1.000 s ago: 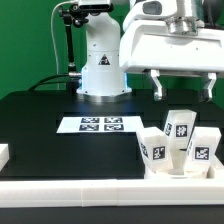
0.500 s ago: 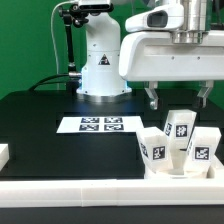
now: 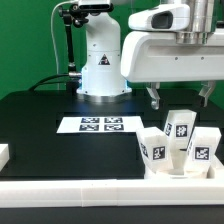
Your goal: Assemble stool
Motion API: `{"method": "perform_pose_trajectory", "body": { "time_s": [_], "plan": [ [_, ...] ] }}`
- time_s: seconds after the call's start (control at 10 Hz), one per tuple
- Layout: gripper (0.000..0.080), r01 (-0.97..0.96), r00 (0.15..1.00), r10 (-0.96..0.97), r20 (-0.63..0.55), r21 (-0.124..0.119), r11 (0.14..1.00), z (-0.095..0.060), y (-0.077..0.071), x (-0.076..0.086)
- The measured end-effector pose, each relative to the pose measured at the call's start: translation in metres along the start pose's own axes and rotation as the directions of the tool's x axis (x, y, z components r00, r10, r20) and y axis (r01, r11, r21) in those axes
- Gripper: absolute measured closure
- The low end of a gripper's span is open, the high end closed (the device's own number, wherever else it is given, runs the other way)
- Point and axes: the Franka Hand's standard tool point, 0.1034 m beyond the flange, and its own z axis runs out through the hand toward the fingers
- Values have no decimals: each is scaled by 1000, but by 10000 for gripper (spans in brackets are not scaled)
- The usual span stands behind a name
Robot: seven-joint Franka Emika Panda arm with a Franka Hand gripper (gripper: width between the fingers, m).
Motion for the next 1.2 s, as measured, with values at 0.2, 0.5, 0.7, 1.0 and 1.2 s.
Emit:
{"method": "perform_pose_trajectory", "body": {
  "time_s": [0.2,0.5,0.7,1.0,1.2],
  "plan": [
    [150,268,963,-269,-21,-46,962,-2,-4,2],
    [150,523,852,-524,2,-57,850,0,2,1],
    [150,635,772,-635,20,-65,770,0,6,0],
    [150,839,543,-837,63,-72,539,1,2,-2],
    [150,954,300,-947,111,-59,295,4,-2,-3]
  ]
}}
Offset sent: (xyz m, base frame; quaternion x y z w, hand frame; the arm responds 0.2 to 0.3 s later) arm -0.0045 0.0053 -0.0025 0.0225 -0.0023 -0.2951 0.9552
